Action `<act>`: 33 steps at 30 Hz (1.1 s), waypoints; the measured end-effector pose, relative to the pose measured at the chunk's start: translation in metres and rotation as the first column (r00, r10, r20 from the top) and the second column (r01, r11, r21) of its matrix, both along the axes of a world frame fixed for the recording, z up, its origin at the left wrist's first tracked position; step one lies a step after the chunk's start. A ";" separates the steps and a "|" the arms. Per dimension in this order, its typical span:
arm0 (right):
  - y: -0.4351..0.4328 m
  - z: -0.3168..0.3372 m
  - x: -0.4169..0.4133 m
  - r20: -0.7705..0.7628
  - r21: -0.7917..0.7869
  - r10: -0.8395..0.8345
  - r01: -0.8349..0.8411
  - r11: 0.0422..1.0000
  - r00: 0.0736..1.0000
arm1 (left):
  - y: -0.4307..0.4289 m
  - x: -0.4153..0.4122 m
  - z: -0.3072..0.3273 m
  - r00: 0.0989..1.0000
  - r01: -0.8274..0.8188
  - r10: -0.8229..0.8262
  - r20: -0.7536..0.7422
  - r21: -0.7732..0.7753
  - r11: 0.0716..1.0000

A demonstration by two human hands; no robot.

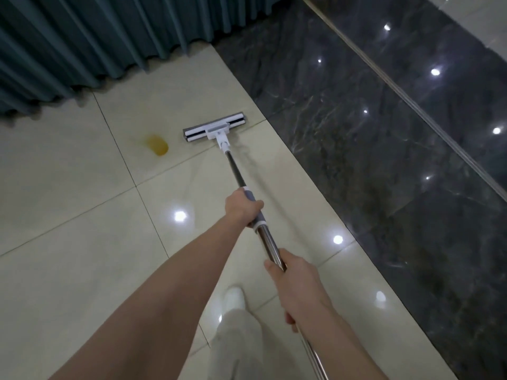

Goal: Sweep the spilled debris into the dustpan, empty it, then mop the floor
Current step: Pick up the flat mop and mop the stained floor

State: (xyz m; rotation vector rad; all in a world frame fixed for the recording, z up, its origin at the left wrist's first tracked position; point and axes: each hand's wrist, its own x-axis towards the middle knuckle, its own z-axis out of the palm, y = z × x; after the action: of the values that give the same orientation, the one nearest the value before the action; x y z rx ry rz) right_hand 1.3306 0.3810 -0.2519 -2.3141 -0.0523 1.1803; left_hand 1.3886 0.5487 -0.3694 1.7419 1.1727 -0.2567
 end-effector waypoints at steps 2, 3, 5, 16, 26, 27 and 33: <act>0.042 -0.006 0.028 -0.002 0.006 0.004 -0.004 1.000 1.000 | 0.040 0.028 0.000 1.000 -0.023 0.023 0.002 -0.024 0.999; 0.060 -0.009 0.041 -0.004 0.011 -0.001 0.001 1.000 1.000 | 0.058 0.040 -0.001 1.000 -0.024 0.024 -0.001 -0.026 0.999; 0.095 -0.016 0.063 -0.004 0.035 -0.024 0.024 0.999 1.000 | 0.092 0.062 -0.004 1.000 -0.016 0.015 -0.014 -0.004 1.000; 0.119 -0.029 0.075 -0.048 0.083 -0.012 0.016 0.996 0.999 | 0.116 0.072 -0.011 0.998 0.002 0.000 -0.067 0.033 0.999; -0.013 -0.005 0.017 0.007 0.038 0.114 -0.114 0.993 0.993 | -0.010 -0.001 0.014 0.992 -0.061 0.055 -0.114 -0.047 0.997; -0.031 -0.002 0.010 0.016 0.032 0.135 -0.135 0.990 0.991 | -0.027 -0.010 0.016 0.991 -0.072 0.066 -0.115 -0.054 0.996; -0.142 0.018 -0.014 0.071 0.000 0.284 -0.285 0.959 0.956 | -0.129 -0.052 0.030 0.985 -0.120 0.100 -0.143 -0.136 0.983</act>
State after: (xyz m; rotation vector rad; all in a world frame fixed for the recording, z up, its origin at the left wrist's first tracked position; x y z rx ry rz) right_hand 1.3165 0.2390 -0.2342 -2.3952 -0.4298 1.2287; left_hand 1.3361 0.4193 -0.3395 1.5471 1.3112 -0.3880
